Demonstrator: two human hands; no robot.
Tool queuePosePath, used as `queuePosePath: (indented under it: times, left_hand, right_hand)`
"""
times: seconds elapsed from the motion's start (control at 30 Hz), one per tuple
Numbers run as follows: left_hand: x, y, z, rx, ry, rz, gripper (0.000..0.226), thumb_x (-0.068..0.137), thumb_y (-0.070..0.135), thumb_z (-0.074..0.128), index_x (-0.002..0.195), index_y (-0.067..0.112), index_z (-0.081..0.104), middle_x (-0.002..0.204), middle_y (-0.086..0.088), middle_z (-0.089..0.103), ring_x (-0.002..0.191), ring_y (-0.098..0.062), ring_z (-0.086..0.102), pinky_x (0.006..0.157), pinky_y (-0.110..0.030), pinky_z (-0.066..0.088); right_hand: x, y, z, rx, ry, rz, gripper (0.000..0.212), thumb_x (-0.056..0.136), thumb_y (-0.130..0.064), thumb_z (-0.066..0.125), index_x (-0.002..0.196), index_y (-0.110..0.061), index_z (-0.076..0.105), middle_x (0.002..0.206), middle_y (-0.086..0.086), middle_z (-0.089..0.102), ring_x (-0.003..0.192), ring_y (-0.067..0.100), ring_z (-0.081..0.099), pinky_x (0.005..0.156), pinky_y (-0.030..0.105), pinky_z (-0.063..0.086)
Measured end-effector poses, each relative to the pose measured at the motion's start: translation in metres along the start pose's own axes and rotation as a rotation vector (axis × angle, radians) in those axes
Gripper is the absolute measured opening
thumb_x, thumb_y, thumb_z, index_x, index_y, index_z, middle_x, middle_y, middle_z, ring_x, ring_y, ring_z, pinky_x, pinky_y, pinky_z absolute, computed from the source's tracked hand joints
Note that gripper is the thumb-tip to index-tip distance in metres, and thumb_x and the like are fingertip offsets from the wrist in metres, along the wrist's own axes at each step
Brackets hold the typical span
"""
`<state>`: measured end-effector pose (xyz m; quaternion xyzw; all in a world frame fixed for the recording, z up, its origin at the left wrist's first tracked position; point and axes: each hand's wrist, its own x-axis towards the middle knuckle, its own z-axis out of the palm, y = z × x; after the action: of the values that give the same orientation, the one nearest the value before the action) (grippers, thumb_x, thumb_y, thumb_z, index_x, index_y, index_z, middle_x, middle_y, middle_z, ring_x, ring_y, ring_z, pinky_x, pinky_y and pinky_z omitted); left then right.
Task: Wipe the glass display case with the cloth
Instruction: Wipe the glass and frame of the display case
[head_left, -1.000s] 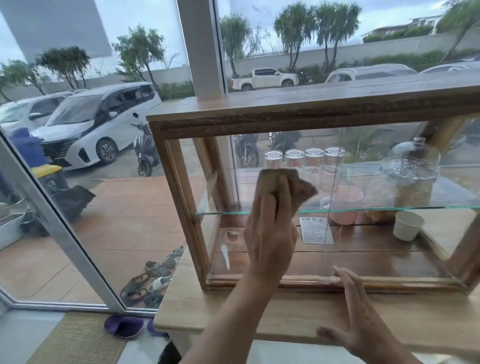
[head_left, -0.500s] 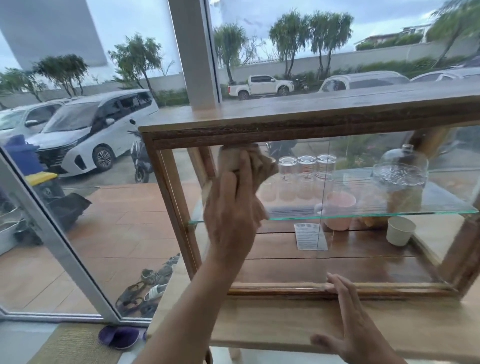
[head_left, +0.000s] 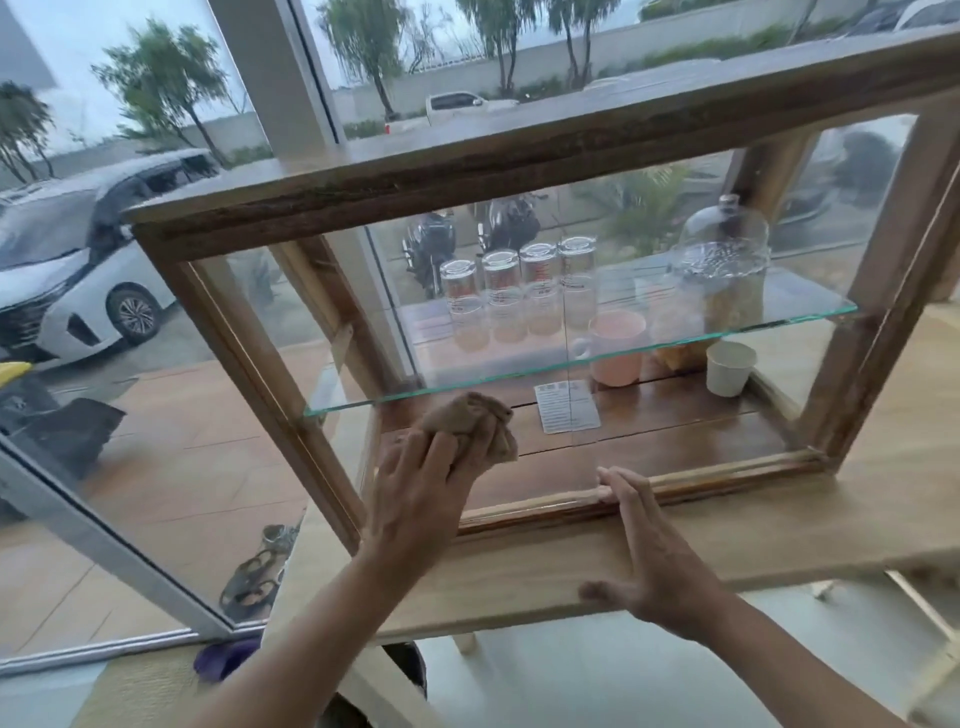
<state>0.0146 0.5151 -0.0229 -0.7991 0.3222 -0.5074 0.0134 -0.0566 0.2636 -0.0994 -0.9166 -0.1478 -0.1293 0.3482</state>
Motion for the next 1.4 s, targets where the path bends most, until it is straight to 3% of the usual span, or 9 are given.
queuePosePath:
  times: [0.1, 0.17, 0.33, 0.53, 0.77, 0.87, 1.07, 1.33, 1.4]
  left_hand:
    - [-0.010, 0.044, 0.017, -0.041, -0.144, 0.160, 0.036, 0.100, 0.012, 0.049, 0.134, 0.016, 0.057, 0.085, -0.002, 0.057, 0.074, -0.025, 0.054, 0.062, -0.039, 0.049]
    - [0.006, 0.046, 0.017, -0.051, -0.128, 0.231, 0.033, 0.103, 0.014, 0.046, 0.133, 0.018, 0.058, 0.082, -0.001, 0.055, 0.072, -0.024, 0.053, 0.059, -0.037, 0.045]
    - [-0.017, 0.018, 0.012, -0.041, -0.152, 0.214, 0.037, 0.099, 0.008, 0.049, 0.135, 0.013, 0.056, 0.082, -0.002, 0.054, 0.072, -0.024, 0.050, 0.060, -0.038, 0.045]
    - [-0.012, 0.062, 0.028, -0.124, -0.213, 0.339, 0.029, 0.100, 0.013, 0.048, 0.126, 0.017, 0.063, 0.081, 0.002, 0.055, 0.074, -0.021, 0.051, 0.063, -0.035, 0.048]
    - [-0.031, 0.034, 0.021, -0.080, -0.244, 0.372, 0.033, 0.096, 0.006, 0.048, 0.123, 0.016, 0.064, 0.081, 0.002, 0.055, 0.076, -0.021, 0.047, 0.068, -0.033, 0.044]
    - [-0.017, 0.056, 0.029, -0.115, -0.248, 0.398, 0.036, 0.096, 0.008, 0.053, 0.130, 0.017, 0.060, 0.081, 0.002, 0.053, 0.075, -0.020, 0.048, 0.066, -0.033, 0.043]
    - [-0.028, 0.023, 0.016, -0.103, -0.227, 0.332, 0.039, 0.099, 0.005, 0.046, 0.136, 0.012, 0.053, 0.083, 0.000, 0.054, 0.077, -0.022, 0.050, 0.067, -0.035, 0.045]
    - [-0.020, 0.041, 0.024, -0.133, -0.240, 0.331, 0.038, 0.102, 0.007, 0.038, 0.136, 0.013, 0.055, 0.085, 0.001, 0.052, 0.079, -0.022, 0.048, 0.069, -0.035, 0.041]
    - [-0.030, 0.044, 0.026, -0.140, -0.258, 0.350, 0.034, 0.098, 0.009, 0.047, 0.130, 0.013, 0.059, 0.084, 0.001, 0.053, 0.079, -0.022, 0.047, 0.069, -0.035, 0.045]
  right_hand:
    - [0.000, 0.000, -0.001, -0.005, 0.001, -0.007, 0.117, 0.061, -0.061, 0.078, 0.148, -0.022, 0.010, 0.145, -0.013, 0.016, 0.135, 0.009, 0.028, 0.112, 0.031, 0.033]
    - [0.000, 0.000, -0.001, 0.000, 0.004, -0.018, 0.117, 0.061, -0.060, 0.079, 0.148, -0.021, 0.011, 0.144, -0.011, 0.017, 0.137, 0.007, 0.025, 0.112, 0.031, 0.031]
    - [0.000, 0.003, 0.000, -0.006, 0.001, -0.014, 0.118, 0.062, -0.061, 0.078, 0.149, -0.017, 0.013, 0.146, -0.007, 0.019, 0.138, 0.011, 0.026, 0.112, 0.034, 0.033]
    - [0.000, 0.001, -0.002, 0.008, 0.013, -0.032, 0.116, 0.062, -0.063, 0.075, 0.147, -0.015, 0.013, 0.146, -0.007, 0.018, 0.139, 0.009, 0.023, 0.113, 0.032, 0.031]
    - [0.000, 0.004, -0.001, -0.003, 0.005, -0.014, 0.117, 0.063, -0.065, 0.075, 0.149, -0.015, 0.013, 0.147, -0.006, 0.018, 0.139, 0.011, 0.024, 0.114, 0.031, 0.029]
    - [0.000, 0.002, -0.001, 0.014, -0.002, -0.018, 0.116, 0.064, -0.067, 0.071, 0.149, -0.014, 0.013, 0.148, -0.007, 0.016, 0.141, 0.006, 0.018, 0.115, 0.027, 0.025]
    - [0.000, 0.003, 0.000, 0.003, 0.001, -0.017, 0.116, 0.064, -0.061, 0.075, 0.150, -0.017, 0.010, 0.149, -0.009, 0.014, 0.141, 0.005, 0.016, 0.115, 0.016, 0.016]
    - [0.000, 0.002, 0.000, 0.046, -0.020, -0.005, 0.116, 0.065, -0.062, 0.075, 0.150, -0.015, 0.011, 0.149, -0.007, 0.015, 0.141, 0.008, 0.019, 0.115, 0.024, 0.025]
    - [-0.001, 0.001, 0.000, 0.048, -0.015, -0.003, 0.116, 0.066, -0.061, 0.075, 0.150, -0.016, 0.010, 0.149, -0.008, 0.014, 0.141, 0.008, 0.018, 0.115, 0.024, 0.025]
